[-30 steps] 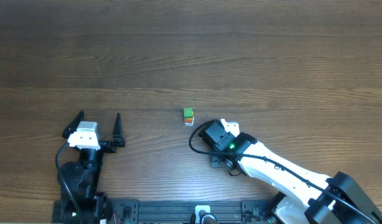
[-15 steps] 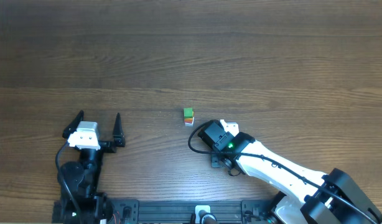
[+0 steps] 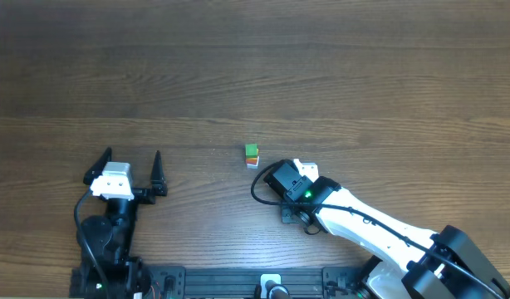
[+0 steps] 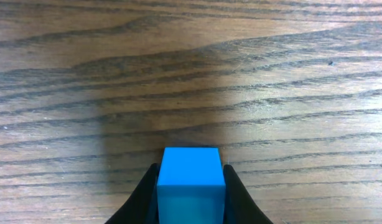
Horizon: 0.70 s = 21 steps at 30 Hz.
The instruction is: Stack Cubes
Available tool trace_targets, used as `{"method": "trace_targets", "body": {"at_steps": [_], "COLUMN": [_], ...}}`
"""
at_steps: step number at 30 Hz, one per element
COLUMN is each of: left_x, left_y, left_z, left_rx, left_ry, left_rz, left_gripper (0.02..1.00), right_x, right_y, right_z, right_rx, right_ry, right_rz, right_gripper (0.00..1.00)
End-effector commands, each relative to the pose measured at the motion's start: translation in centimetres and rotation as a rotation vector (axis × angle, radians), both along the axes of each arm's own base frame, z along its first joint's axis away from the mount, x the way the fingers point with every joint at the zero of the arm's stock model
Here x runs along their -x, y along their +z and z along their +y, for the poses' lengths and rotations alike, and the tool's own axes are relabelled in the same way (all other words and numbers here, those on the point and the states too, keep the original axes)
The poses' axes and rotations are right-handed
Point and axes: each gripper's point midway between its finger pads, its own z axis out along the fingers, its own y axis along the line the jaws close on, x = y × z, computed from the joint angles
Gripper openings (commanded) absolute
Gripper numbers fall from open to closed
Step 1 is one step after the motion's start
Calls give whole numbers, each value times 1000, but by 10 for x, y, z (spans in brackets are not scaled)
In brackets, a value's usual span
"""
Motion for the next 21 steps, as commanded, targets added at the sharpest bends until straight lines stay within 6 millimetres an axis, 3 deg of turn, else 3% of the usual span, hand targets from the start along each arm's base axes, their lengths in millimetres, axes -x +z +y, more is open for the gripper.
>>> {"method": "trace_targets", "body": {"at_steps": [1, 6, 17, 21], "left_x": [0, 0, 0, 0], "left_y": [-1, -1, -1, -1], "left_z": [-3, -3, -3, -3], "left_rx": [-16, -16, -16, -16], "left_ry": [-14, -15, -15, -15], "left_rz": [-1, -1, -1, -1], "left_gripper": [998, 1000, 1000, 1000], "right_x": [-6, -23, -76, -91], "right_y": [4, 29, 127, 151], "right_z": [2, 16, 47, 59], "right_rx": [1, -19, -61, -50], "right_ry": [3, 31, 36, 34], "right_rz": [-12, -50, -164, -167], "right_gripper": [18, 9, 9, 12]}}
